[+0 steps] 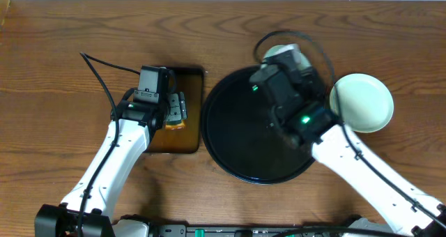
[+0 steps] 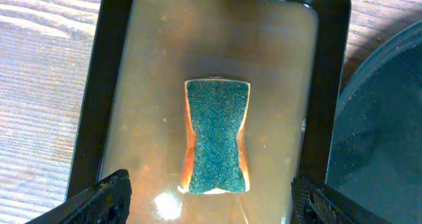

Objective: Clean dirty plates on tray and stack at the side

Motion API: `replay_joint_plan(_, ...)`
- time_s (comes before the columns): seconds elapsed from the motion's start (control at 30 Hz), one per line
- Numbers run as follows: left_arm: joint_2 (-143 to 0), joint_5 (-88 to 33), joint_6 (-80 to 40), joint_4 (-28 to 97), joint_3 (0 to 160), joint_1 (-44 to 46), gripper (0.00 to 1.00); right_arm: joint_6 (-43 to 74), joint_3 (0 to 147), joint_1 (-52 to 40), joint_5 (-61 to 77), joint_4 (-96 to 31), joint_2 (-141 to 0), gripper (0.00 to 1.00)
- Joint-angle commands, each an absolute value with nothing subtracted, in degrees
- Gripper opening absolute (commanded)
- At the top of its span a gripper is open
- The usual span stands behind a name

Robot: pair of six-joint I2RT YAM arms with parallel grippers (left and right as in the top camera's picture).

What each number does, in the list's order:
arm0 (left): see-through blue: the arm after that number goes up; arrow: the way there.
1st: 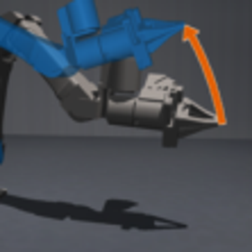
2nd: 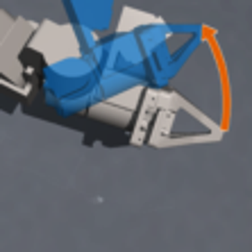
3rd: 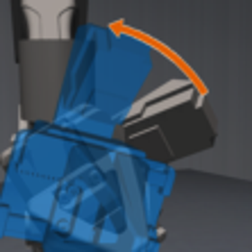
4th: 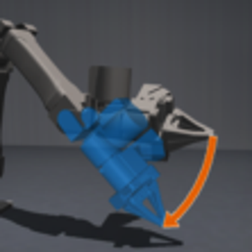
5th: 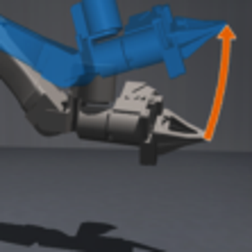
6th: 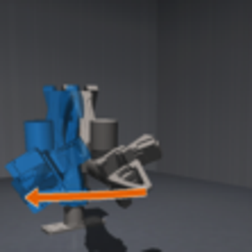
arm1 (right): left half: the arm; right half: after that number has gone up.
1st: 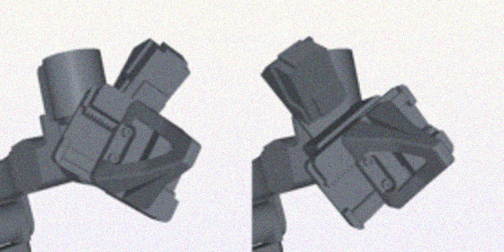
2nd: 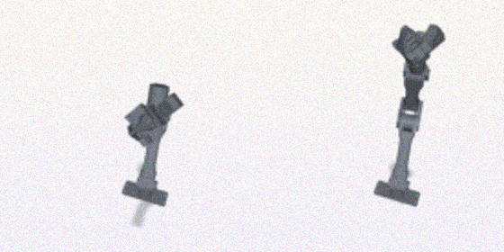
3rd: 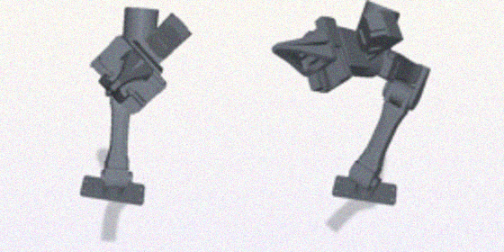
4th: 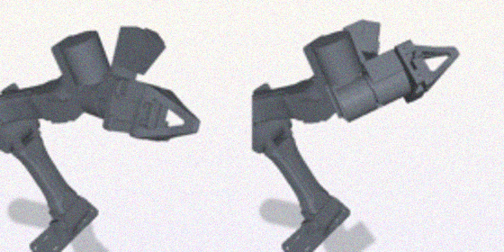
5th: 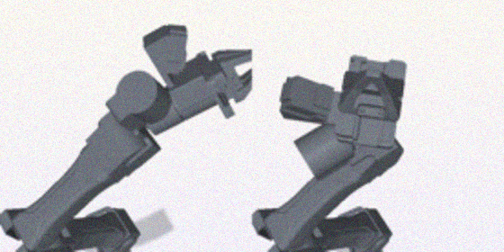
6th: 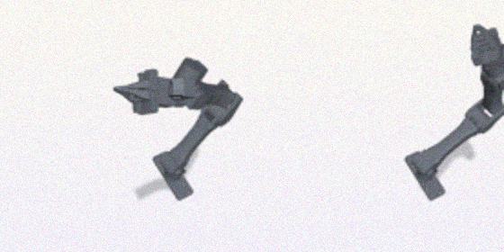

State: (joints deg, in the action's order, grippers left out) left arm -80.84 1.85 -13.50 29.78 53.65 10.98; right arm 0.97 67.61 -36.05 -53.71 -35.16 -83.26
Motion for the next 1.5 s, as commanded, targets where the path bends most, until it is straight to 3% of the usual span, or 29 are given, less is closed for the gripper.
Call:
replay_joint_plan(0.0,-81.4,2.0,-14.0,30.0,53.4,11.0,0.79,14.0,67.8,-27.9,-45.3,-37.2,-82.9,0.01)
replay_joint_plan(0.23,-81.4,2.0,-14.0,30.0,53.4,11.0,0.8,23.2,67.8,-9.7,-31.8,-42.3,-82.9,0.01)
replay_joint_plan(0.5,-81.4,2.0,-14.0,30.0,53.4,11.0,0.8,23.3,67.7,10.2,-21.5,-44.7,-85.4,0.01)
replay_joint_plan(0.67,-81.4,1.9,-14.0,30.0,53.4,11.0,0.8,23.1,67.7,14.2,-20.4,-45.4,-89.0,0.01)
replay_joint_plan(0.7,-81.4,2.0,-14.0,30.0,53.4,11.0,0.8,23.1,67.7,14.6,-20.4,-45.4,-89.8,0.04)
replay_joint_plan(0.73,-81.4,1.9,-14.0,30.0,53.4,11.0,0.8,23.1,67.7,14.8,-20.4,-45.4,-90.4,0.14)
replay_joint_plan(0.8,-81.4,2.0,-14.0,30.0,53.4,11.0,0.8,23.1,67.7,15.0,-19.8,-45.2,-91.7,0.44)
replay_joint_plan(1.07,-81.4,2.0,-14.0,30.0,53.4,11.0,0.8,19.5,67.7,15.0,-7.4,-45.9,-91.9,0.49)
replay_joint_plan(1.1,-81.4,2.0,-14.0,30.0,53.4,11.0,0.89,17.3,67.7,15.0,-3.8,-45.8,-91.9,0.49)
replay_joint_plan(1.17,-81.4,2.0,-14.0,29.8,53.4,11.0,0.9,10.8,67.7,14.9,5.1,-46.0,-91.9,0.51)
replay_joint_plan(1.23,-81.3,1.9,-14.0,29.5,53.4,11.0,0.9,-2.0,67.7,14.9,21.4,-47.1,-91.9,0.6)
replay_joint_plan(1.3,-81.3,1.9,-12.5,29.1,53.4,11.0,0.9,-4.3,67.7,14.9,25.0,-46.8,-91.9,0.99)
replay_joint_plan(1.47,-81.3,-1.1,-12.1,34.1,53.4,11.0,0.91,0.9,67.7,14.9,17.1,-49.4,-91.7,0.99)
